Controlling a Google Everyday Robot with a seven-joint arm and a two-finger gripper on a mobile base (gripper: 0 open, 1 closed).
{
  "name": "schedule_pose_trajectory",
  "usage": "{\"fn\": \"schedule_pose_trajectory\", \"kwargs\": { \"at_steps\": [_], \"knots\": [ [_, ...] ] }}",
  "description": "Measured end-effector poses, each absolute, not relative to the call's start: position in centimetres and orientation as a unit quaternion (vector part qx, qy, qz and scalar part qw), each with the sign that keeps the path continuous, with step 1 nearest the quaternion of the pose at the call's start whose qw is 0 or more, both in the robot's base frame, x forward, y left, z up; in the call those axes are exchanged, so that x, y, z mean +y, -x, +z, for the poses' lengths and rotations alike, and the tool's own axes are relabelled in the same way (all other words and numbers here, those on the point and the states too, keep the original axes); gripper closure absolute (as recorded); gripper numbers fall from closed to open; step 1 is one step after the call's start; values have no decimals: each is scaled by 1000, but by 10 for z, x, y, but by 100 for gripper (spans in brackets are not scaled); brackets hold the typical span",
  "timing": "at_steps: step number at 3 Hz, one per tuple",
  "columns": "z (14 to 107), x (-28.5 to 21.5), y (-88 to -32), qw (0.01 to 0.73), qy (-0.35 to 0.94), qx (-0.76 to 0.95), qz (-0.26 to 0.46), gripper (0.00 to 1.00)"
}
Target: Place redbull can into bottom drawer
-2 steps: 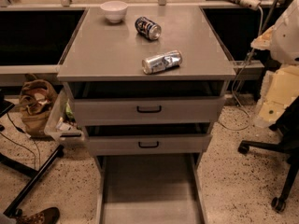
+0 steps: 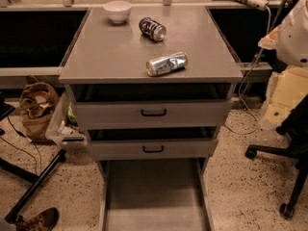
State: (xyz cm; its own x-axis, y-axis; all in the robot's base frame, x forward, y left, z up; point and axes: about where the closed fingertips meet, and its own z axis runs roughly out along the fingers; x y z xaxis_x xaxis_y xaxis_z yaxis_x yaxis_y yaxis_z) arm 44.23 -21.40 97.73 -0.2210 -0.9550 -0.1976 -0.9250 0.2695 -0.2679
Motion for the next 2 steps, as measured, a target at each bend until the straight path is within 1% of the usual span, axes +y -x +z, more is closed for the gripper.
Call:
{"fn": "schedule_pose_trajectory", "kwargs": {
  "at_steps": [1,2],
  "knots": [
    [982,-201,-484,190,608,768,-71,0],
    [980,-179,-546,223,617,750,-86,0]
  ]
}}
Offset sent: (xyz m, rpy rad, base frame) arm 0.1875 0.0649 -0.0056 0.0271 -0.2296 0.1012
